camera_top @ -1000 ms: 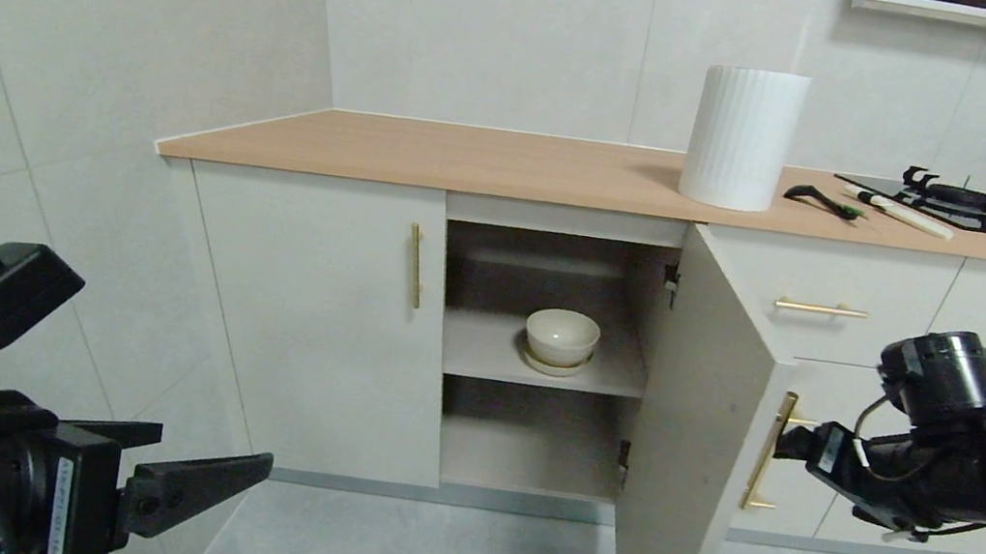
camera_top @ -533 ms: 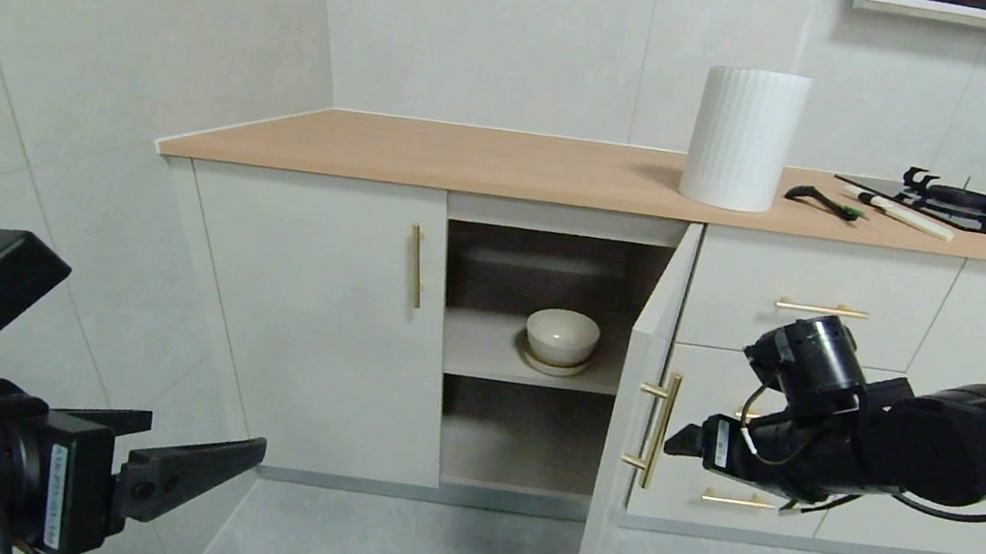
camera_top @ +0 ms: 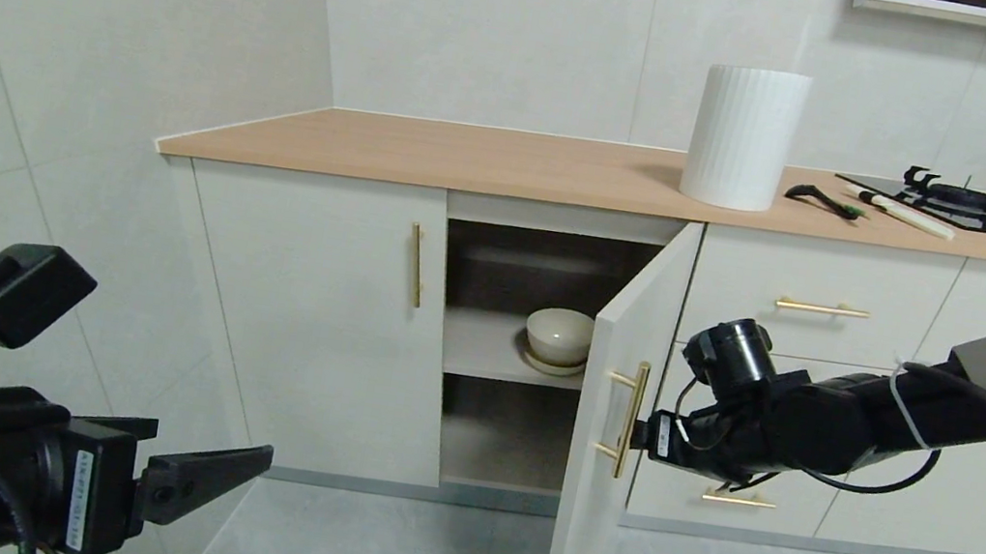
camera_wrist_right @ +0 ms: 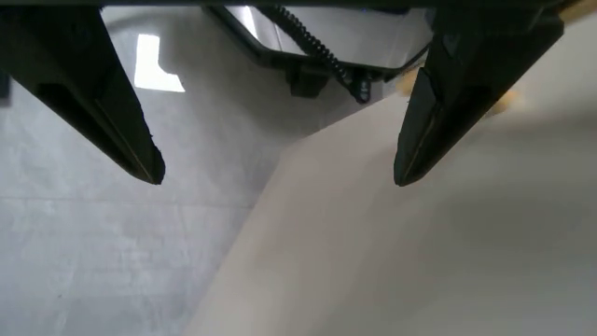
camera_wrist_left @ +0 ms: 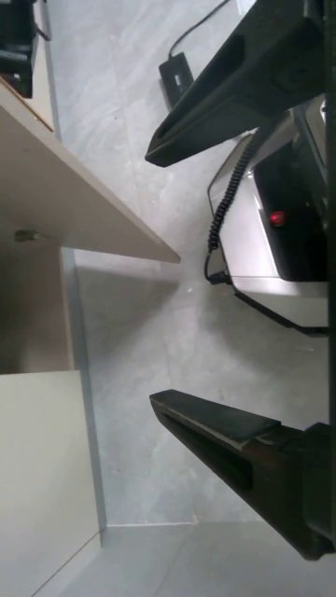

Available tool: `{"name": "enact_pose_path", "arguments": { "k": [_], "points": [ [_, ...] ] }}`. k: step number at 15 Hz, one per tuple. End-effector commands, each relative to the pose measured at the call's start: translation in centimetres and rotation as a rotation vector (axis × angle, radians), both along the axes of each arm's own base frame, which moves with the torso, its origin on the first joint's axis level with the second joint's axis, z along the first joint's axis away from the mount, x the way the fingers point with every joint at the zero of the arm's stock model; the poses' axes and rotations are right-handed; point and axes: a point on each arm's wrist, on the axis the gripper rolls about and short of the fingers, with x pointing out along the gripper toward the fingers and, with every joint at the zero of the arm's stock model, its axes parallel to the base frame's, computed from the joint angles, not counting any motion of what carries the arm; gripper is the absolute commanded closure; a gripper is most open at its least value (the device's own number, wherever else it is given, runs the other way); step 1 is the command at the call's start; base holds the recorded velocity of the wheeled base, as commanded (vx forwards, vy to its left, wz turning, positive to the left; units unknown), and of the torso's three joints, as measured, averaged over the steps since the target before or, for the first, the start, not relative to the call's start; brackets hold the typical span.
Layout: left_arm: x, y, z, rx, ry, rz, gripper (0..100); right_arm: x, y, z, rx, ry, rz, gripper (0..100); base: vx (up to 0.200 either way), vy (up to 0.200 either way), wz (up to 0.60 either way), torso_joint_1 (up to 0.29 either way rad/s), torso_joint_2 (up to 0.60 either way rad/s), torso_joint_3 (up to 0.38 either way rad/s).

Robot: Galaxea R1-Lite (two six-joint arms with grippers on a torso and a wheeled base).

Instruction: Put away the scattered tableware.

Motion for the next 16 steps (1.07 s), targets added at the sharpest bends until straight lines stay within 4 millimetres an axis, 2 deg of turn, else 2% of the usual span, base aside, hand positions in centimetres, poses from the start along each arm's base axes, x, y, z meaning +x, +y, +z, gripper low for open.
{"name": "enact_pose_path", "arguments": {
  "k": [1,7,12,16],
  "points": [
    [0.0,0.0,-0.2,0.010,0.006,-0.003,0,0.2,0.2,-0.9,-0.009,0.018,0.001,0,0.200,0.000,0.00,0.002,0.00,-0.002],
    [0.1,0.0,-0.4,0.036,0.007,-0.017,0,0.5,0.8,-1.9,0.007,0.012,0.011,0,0.200,0.000,0.00,0.001,0.00,0.002],
    [0.1,0.0,-0.4,0.034,0.005,-0.019,0,0.8,1.8,-1.8,0.124,0.009,-0.009,0,0.000,0.000,0.00,0.000,0.00,0.000],
    [0.1,0.0,-0.3,0.032,0.002,-0.019,0,2.8,3.5,-2.9,0.301,-0.065,-0.119,0,0.000,0.000,0.00,0.000,0.00,0.000]
  ]
}}
